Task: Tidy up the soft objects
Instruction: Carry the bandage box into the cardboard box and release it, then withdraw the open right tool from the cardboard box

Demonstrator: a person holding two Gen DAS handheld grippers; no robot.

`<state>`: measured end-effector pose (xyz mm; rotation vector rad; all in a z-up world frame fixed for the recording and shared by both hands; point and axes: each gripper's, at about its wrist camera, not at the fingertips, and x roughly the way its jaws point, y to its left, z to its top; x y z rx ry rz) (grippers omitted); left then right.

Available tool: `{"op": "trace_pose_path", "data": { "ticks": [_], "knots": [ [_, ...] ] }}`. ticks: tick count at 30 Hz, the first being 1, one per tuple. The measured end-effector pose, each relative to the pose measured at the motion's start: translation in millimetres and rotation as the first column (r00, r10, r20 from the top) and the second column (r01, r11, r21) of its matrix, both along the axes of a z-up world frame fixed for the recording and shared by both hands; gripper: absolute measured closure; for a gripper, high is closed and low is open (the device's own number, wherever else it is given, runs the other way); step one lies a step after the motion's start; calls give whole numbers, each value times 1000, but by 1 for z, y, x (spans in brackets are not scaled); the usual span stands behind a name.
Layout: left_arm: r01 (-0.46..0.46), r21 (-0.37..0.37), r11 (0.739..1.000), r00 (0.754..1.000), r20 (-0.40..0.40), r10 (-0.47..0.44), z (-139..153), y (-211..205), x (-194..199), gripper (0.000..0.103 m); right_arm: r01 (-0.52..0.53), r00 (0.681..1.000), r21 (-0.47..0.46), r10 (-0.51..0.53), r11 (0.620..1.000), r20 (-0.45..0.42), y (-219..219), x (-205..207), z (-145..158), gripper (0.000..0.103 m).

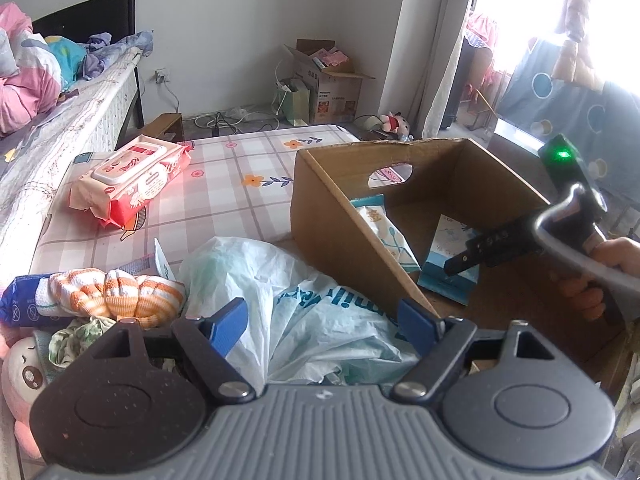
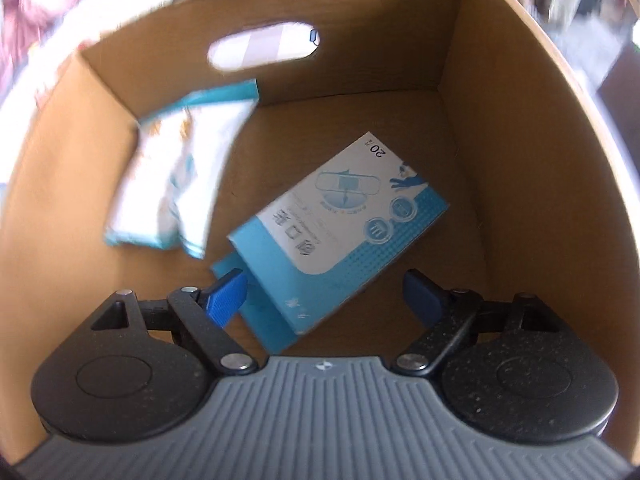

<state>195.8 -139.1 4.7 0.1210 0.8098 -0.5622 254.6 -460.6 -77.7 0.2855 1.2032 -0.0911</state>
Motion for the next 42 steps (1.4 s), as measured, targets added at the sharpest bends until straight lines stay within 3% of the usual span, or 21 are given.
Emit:
{"op": "trace_pose_path", "data": {
  "ticks": [2, 6, 11, 20, 28, 42],
  "knots": [
    [-1, -2, 1000, 1000, -3, 1, 0, 1, 0, 20, 42, 999, 68, -43, 997, 13, -7, -4, 12, 19],
    [0, -5, 1000, 1000, -5, 0, -1, 2, 1, 20, 122, 992, 74, -124, 990, 28, -17, -8, 27, 19],
    [2, -18, 1000, 1000, -9, -2, 1, 4, -1, 20, 217, 976, 65, -215, 974, -33, -22, 5, 8, 26],
    [-19, -32, 999, 1000, -14, 19, 6, 6, 0, 20, 156, 984, 66, -161, 986, 77, 3, 28, 26, 46],
    [-32, -32, 999, 999, -17, 31, 6, 8, 0, 20, 164, 972, 88, -176, 983, 157, 14, 31, 29, 47],
    [-96, -1, 995, 995, 19, 96, 9, 29, -17, 18, 203, 951, 146, -230, 968, 207, -27, 36, 4, 41]
  ]
}}
